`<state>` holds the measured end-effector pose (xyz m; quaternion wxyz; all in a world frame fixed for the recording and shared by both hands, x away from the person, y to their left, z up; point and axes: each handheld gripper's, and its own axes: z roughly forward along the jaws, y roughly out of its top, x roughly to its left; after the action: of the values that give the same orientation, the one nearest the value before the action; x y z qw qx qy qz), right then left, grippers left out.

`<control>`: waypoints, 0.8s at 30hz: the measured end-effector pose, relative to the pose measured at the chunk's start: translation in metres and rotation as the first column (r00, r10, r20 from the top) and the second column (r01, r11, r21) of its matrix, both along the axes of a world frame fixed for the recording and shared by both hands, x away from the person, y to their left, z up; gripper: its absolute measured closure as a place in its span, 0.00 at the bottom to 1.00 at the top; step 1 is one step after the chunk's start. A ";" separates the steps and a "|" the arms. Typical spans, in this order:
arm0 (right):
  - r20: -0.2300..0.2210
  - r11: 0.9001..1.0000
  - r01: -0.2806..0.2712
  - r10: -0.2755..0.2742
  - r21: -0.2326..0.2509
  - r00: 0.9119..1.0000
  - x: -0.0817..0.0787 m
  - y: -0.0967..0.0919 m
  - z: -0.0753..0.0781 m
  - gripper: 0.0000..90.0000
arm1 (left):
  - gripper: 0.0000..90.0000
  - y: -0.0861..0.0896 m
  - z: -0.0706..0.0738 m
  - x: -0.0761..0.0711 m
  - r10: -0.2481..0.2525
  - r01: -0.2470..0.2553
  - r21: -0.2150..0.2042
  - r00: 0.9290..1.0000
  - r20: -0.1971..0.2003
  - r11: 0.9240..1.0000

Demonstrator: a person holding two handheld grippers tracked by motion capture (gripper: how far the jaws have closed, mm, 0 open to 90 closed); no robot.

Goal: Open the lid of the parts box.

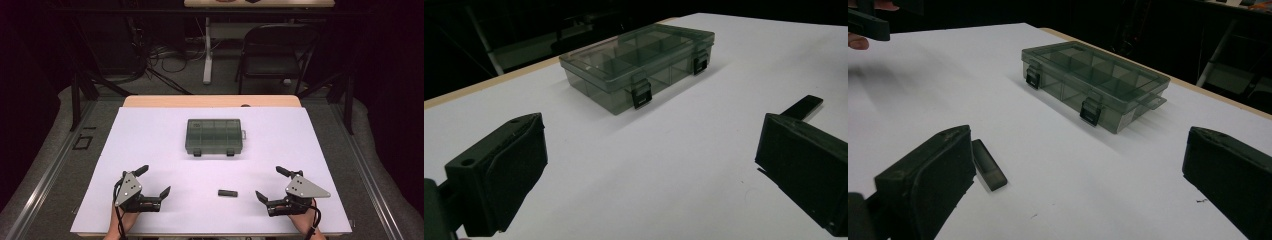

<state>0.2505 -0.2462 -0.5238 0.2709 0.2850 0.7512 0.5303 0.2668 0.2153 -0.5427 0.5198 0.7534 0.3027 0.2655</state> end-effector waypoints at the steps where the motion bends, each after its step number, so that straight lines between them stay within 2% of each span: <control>1: 0.000 1.000 -0.005 0.005 0.004 1.000 0.001 0.000 0.000 0.00 | 0.00 0.000 0.000 0.000 0.000 0.000 0.001 1.000 -0.002 1.000; 9: -0.039 1.000 -0.024 0.024 -0.012 0.999 0.008 0.005 -0.003 0.00 | 0.00 -0.006 0.001 0.005 -0.016 0.016 0.010 1.000 -0.006 1.000; 12: -0.045 0.999 -0.030 0.029 -0.011 0.999 0.011 0.006 -0.003 0.00 | 0.00 -0.008 0.001 0.009 -0.022 0.022 0.015 1.000 -0.017 1.000; 18: -0.088 0.999 -0.032 0.031 -0.010 0.996 0.022 0.012 -0.003 0.00 | 0.00 -0.018 0.000 0.015 -0.040 0.042 0.036 0.998 -0.044 0.998; 24: -0.101 0.999 -0.046 0.044 -0.017 0.994 0.030 0.017 -0.002 0.00 | 0.00 -0.021 0.000 0.021 -0.038 0.040 0.039 0.998 -0.059 0.998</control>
<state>0.2808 -0.2292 -0.5257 0.2234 0.2918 0.7751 0.5140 0.2876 0.1942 -0.5426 0.5008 0.7769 0.2975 0.2393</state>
